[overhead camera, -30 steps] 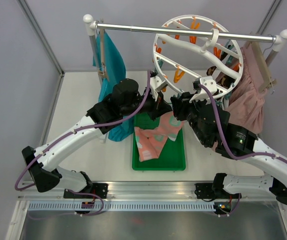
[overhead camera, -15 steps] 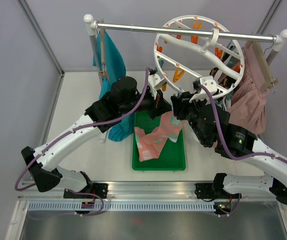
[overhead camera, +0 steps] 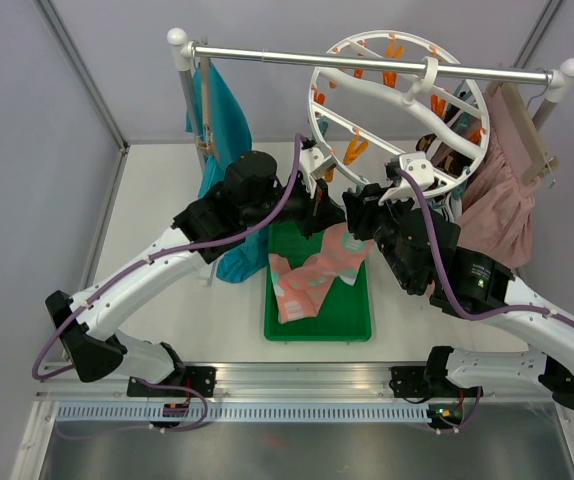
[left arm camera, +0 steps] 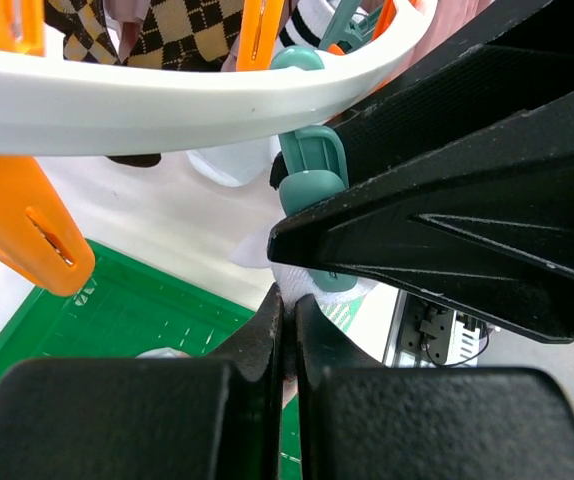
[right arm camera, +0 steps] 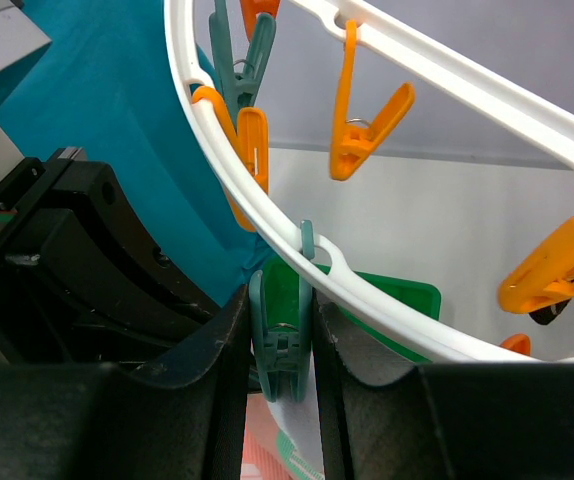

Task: Clip the socks to the hanger
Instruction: Clamp the sock onto the hanger.

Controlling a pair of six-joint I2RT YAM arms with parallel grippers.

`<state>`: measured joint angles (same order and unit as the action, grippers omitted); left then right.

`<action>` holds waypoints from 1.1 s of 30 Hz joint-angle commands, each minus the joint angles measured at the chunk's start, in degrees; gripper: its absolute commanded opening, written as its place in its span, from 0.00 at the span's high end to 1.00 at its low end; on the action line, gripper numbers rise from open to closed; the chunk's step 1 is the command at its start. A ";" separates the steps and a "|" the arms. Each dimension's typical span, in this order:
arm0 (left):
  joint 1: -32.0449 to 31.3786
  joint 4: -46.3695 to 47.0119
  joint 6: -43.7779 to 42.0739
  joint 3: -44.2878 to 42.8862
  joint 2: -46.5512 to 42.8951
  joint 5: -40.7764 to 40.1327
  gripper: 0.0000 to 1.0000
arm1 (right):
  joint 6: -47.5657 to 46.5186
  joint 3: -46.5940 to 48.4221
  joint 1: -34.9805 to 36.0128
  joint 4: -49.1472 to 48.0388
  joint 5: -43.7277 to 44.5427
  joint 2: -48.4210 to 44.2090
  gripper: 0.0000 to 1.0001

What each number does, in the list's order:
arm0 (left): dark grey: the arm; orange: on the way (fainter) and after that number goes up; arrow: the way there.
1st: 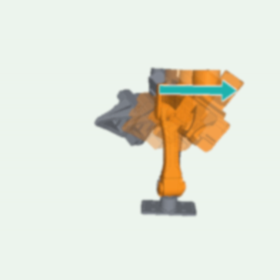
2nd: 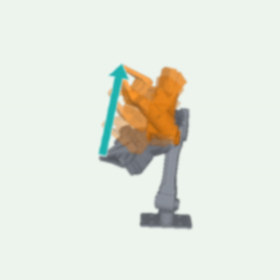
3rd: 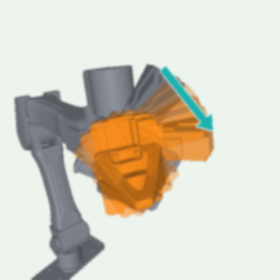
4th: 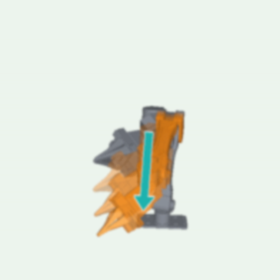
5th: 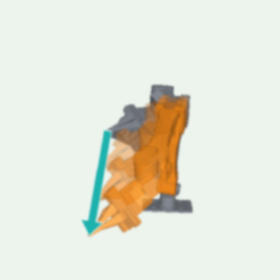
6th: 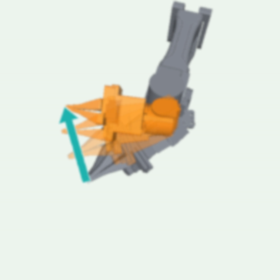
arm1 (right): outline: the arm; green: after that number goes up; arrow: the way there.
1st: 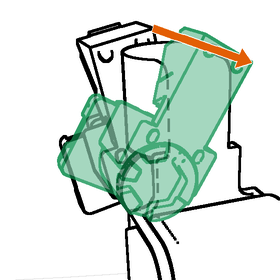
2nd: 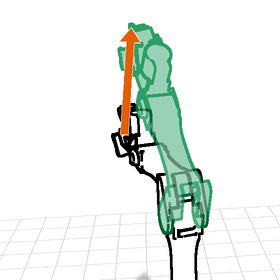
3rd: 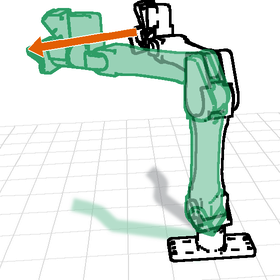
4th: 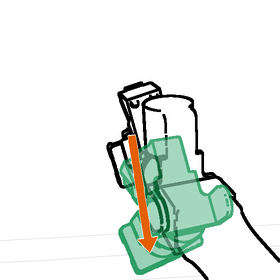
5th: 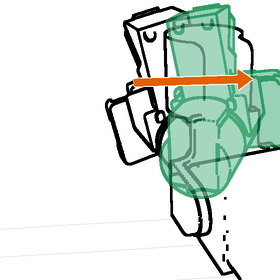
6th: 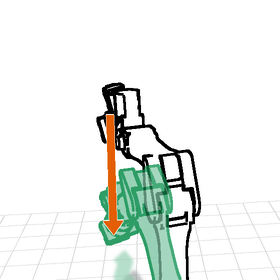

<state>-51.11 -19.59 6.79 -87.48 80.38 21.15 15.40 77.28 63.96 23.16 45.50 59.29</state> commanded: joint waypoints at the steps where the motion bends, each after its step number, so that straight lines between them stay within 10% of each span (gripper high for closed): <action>1: 0.14 2.46 -0.81 0.03 -1.54 2.76 0.98 | -0.98 0.24 0.28 0.57 0.12 -0.66 1.00; 33: 0.49 9.40 -9.25 4.25 -0.66 10.67 0.98 | 0.68 1.92 0.28 -0.48 -5.07 0.13 1.00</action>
<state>-50.81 -14.37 -0.89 -83.05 79.24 30.24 15.25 77.71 63.94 23.09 43.11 59.48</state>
